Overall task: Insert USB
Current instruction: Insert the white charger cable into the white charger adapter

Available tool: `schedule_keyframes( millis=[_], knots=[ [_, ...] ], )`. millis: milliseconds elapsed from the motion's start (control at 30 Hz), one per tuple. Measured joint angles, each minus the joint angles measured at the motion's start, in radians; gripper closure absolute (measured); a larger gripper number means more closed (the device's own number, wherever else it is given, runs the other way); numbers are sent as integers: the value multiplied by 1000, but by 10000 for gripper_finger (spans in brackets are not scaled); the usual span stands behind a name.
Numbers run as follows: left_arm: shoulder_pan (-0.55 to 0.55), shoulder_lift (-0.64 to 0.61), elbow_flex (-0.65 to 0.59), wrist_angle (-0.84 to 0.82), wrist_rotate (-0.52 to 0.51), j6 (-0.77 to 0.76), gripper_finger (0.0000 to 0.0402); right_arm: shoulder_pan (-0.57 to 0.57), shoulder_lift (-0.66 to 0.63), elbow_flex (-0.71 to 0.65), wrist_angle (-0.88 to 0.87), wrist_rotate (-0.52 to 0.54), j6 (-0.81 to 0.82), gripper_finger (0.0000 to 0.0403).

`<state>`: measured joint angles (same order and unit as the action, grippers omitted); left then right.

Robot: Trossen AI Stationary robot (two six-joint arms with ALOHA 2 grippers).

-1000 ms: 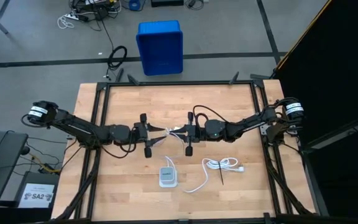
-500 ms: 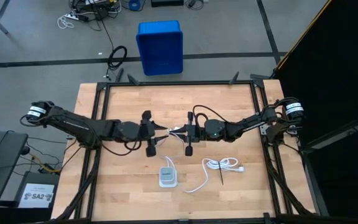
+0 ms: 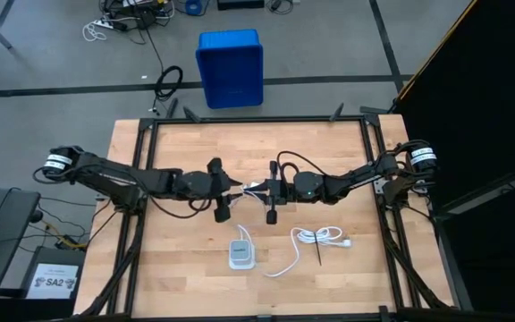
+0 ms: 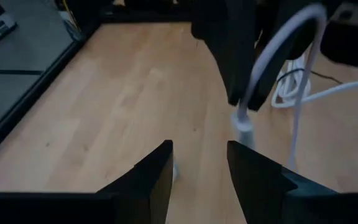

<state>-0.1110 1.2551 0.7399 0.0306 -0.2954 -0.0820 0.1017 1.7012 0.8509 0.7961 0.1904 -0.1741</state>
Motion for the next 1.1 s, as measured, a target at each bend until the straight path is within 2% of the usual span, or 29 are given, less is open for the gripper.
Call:
schedule_keyframes(
  millis=[167, 333, 467, 667, 1100],
  knots=[
    [1, -4, 0, -8, -19, 8, 263, -1, 0, 0, -13, 1, 0, 403],
    [2, -35, 29, -129, -72, 14, 263, -1, 0, 0, -32, 3, 0, 403],
    [1, -40, 57, -187, -56, -1, 263, -4, 0, 0, -36, 3, 0, 403],
    [0, -40, 62, -149, 23, -4, 263, -8, 0, 0, -36, 3, 12, 403],
    [4, 33, 63, -61, 38, -32, 263, -8, 0, 0, -31, 3, 14, 403]
  ],
)
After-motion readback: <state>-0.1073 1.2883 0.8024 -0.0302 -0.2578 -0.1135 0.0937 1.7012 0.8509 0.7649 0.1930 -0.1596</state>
